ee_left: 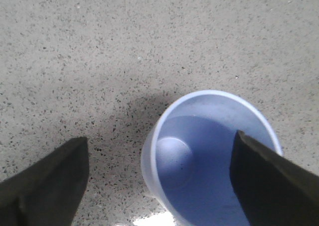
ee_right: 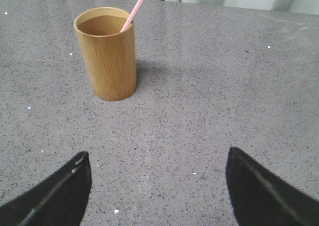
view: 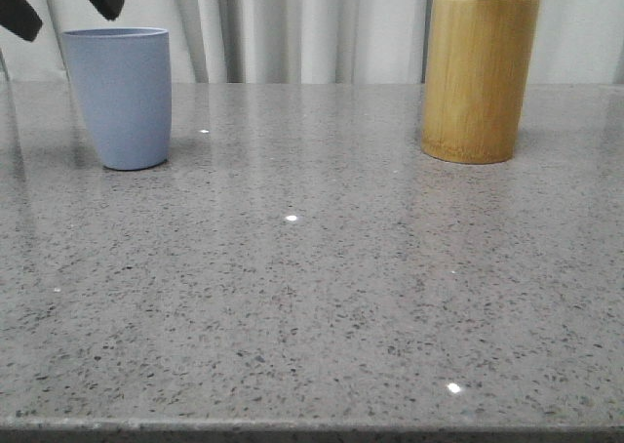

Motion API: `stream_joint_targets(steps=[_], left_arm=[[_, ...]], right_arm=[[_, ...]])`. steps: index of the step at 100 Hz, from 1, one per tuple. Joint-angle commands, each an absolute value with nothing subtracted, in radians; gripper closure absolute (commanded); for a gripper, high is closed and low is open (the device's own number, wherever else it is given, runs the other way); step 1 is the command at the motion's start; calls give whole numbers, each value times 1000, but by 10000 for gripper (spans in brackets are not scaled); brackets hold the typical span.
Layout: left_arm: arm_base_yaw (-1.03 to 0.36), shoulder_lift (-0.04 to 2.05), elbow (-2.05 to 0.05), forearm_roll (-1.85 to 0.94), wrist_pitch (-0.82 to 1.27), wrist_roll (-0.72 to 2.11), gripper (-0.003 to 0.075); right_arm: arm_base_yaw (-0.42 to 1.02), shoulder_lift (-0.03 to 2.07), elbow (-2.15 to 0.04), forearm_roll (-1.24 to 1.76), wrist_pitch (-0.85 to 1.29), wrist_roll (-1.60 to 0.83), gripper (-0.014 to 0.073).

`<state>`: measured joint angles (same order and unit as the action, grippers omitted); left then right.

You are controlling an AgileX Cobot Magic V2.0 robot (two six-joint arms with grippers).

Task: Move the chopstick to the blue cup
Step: 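Lower the left gripper over the light blue cup and grasp its rim, then lift the blue cup with the left gripper and carry it toward the bamboo cup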

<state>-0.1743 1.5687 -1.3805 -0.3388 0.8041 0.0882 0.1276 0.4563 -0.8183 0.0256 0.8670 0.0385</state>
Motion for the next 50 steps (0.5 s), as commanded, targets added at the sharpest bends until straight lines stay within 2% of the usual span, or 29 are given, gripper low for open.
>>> stream_joint_targets(steps=[1, 12, 26, 40, 50], left_arm=[[-180, 1552, -1415, -353, 751, 91, 173], [-180, 1567, -1415, -353, 761, 91, 225], [-180, 1582, -1415, -353, 767, 91, 346], [-180, 1584, -1415, -359, 772, 91, 521], [-180, 1584, -1415, -378, 772, 91, 697]], right_arm=[[120, 472, -851, 23, 790, 28, 32], [120, 472, -851, 23, 790, 28, 32], [120, 472, -851, 23, 790, 28, 32], [120, 472, -851, 23, 790, 28, 32], [120, 472, -851, 23, 790, 28, 32]])
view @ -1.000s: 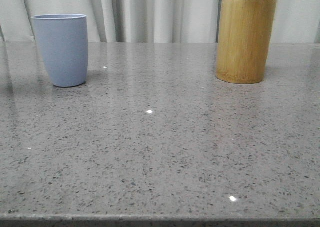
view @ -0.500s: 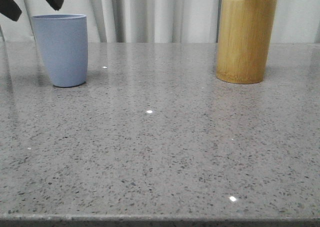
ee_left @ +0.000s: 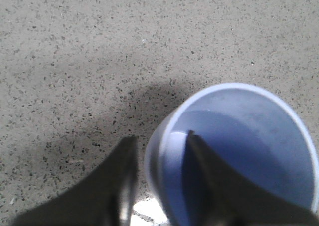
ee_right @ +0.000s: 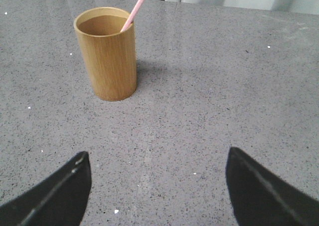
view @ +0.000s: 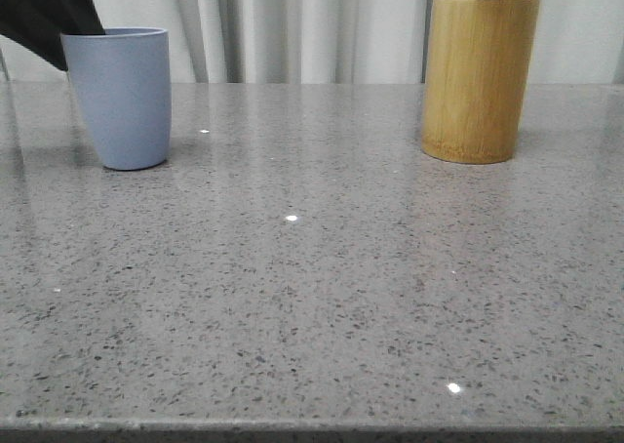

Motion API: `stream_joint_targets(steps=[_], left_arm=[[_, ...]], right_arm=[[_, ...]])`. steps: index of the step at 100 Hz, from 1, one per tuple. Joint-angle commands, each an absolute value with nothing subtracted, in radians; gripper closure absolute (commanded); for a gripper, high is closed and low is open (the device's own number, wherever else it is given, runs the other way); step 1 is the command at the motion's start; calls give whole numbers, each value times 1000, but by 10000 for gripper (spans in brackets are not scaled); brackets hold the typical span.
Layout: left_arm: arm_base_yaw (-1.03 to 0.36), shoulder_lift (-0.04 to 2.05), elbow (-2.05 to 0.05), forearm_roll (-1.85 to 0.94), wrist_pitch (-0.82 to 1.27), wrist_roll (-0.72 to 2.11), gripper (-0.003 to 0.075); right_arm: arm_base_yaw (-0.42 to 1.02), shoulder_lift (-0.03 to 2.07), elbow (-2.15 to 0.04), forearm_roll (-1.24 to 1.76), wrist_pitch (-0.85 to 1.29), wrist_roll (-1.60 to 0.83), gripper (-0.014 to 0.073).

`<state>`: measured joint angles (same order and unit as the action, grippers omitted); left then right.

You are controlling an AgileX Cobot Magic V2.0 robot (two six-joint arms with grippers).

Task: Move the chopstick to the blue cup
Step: 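Lift the blue cup with the left gripper and carry it toward the bamboo cup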

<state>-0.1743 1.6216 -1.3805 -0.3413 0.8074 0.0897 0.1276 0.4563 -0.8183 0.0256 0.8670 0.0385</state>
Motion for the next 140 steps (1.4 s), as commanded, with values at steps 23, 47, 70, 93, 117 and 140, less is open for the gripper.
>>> stream_joint_targets(steps=[23, 47, 70, 93, 117, 140], left_arm=[[-197, 1580, -1462, -419, 816, 91, 739], [-289, 1588, -1629, -382, 897, 91, 739], [-404, 1639, -1738, -296, 953, 91, 739], [-480, 1717, -1766, -293, 942, 91, 739], [-515, 1783, -1766, -275, 944, 91, 739], [-518, 1800, -1766, -266, 947, 91, 739]], right_arm=[[120, 472, -851, 23, 789, 28, 32], [120, 472, -851, 23, 789, 28, 32], [120, 472, -851, 23, 789, 28, 32], [120, 472, -851, 23, 786, 28, 32], [120, 472, -851, 23, 786, 28, 32], [120, 472, -851, 23, 786, 28, 32]])
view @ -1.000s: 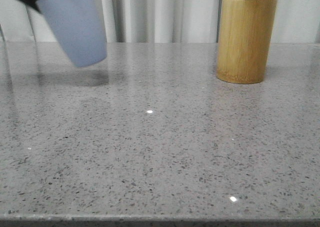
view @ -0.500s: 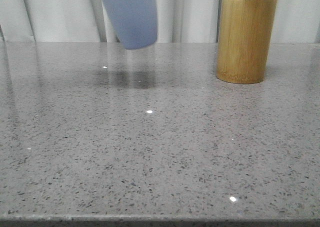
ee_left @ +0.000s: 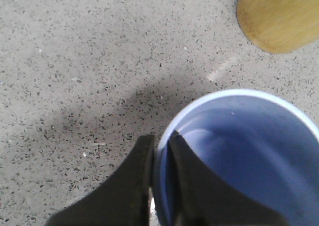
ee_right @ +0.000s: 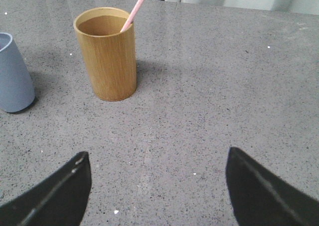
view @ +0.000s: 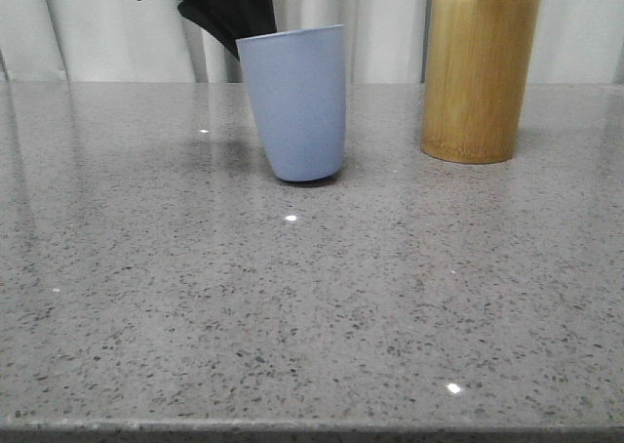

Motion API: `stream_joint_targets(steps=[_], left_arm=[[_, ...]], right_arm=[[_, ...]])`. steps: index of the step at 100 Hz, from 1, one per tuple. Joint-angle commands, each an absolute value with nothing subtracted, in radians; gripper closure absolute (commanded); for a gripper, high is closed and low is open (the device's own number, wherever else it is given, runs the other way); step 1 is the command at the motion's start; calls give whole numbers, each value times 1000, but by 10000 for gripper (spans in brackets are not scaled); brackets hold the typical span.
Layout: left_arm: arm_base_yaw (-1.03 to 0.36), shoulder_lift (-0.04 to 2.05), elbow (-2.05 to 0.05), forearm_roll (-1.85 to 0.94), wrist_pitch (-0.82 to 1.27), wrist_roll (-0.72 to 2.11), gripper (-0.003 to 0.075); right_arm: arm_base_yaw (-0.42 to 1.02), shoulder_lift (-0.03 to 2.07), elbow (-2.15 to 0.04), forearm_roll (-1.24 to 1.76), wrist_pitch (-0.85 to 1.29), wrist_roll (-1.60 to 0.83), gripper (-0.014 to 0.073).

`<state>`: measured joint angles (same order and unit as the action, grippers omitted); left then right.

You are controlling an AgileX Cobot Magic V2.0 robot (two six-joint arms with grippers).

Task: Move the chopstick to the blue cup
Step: 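Lift the blue cup with the left gripper and carry it toward the bamboo cup, then set the blue cup down mid-table, open the left gripper, withdraw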

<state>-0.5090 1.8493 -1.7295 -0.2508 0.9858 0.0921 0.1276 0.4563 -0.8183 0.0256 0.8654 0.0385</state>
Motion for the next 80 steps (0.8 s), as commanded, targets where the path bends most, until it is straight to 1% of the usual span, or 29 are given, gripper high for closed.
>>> stream_joint_targets(steps=[1, 23, 27, 32, 41, 46, 58, 63, 70, 80], left_arm=[[-518, 1800, -1766, -266, 947, 91, 739], [-518, 1800, -1766, -266, 947, 91, 735], [-518, 1800, -1766, -266, 947, 91, 726], [-518, 1800, -1766, -266, 947, 91, 696], [-518, 1800, -1766, -267, 947, 91, 595], [-518, 1800, -1766, -267, 947, 91, 519], [-518, 1800, -1766, -269, 947, 91, 299], [-518, 1800, -1766, -271, 947, 91, 232], [-518, 1800, -1766, -281, 949, 91, 178], [-518, 1797, -1766, -302, 955, 91, 170]], right_arm=[[120, 472, -851, 23, 786, 28, 32], [120, 472, -851, 23, 786, 28, 32], [120, 472, -851, 23, 786, 28, 32], [120, 472, -851, 23, 786, 28, 32], [120, 472, -851, 23, 786, 28, 32], [120, 472, -851, 23, 786, 28, 32], [120, 472, -851, 23, 786, 28, 32], [120, 472, -851, 23, 786, 28, 32], [120, 472, -851, 23, 786, 28, 32], [120, 472, -851, 23, 786, 28, 32]])
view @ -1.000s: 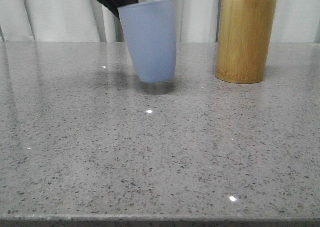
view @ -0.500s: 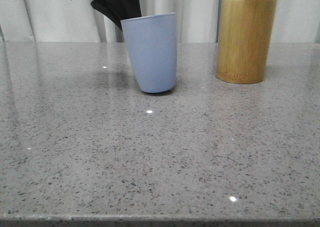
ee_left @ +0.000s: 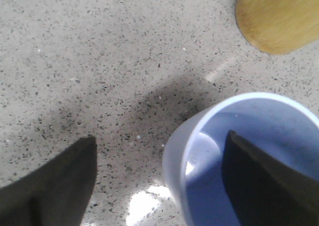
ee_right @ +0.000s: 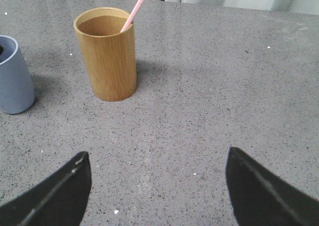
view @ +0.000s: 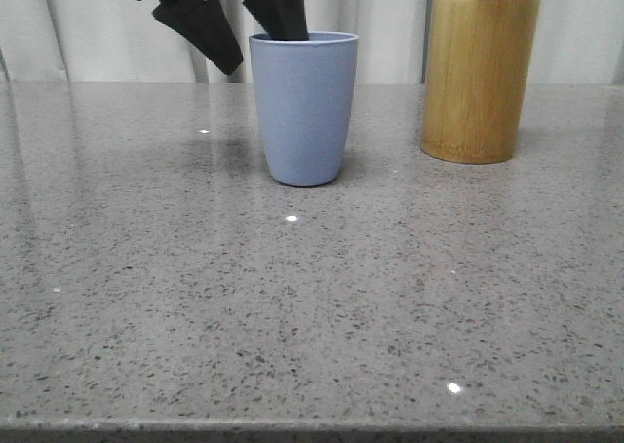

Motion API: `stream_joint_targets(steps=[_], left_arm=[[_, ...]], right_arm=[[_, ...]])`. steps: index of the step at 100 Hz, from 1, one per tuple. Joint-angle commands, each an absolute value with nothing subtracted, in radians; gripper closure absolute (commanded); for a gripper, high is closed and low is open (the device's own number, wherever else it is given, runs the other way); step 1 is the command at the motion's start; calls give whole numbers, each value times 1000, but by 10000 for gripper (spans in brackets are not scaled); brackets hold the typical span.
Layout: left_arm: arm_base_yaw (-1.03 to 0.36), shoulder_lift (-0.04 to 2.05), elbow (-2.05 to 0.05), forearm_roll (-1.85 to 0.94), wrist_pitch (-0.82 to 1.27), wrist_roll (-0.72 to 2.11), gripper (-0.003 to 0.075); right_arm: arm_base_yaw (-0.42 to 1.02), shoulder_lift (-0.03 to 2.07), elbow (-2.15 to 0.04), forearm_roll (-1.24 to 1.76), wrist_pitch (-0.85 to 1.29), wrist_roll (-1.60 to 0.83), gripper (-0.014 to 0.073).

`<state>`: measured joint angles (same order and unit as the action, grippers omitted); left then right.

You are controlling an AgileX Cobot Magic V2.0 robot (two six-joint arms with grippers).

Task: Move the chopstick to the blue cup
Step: 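Set the blue cup down mid-table, open the left gripper, withdraw, then reach the right gripper to the pink stick in the bamboo cup and grasp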

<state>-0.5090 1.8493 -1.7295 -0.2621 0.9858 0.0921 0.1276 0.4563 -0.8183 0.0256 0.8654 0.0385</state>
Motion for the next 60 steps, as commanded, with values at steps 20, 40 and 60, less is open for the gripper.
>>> stream_joint_targets(steps=[20, 40, 60], left_arm=[[-513, 1744, -1768, -307, 955, 86, 171], [-490, 1661, -1770, -300, 967, 84, 172], [-417, 1602, -1768, -275, 978, 84, 172]], right_arm=[[120, 472, -851, 23, 787, 28, 32], [120, 472, -851, 23, 787, 28, 32], [120, 472, -851, 23, 786, 28, 32]])
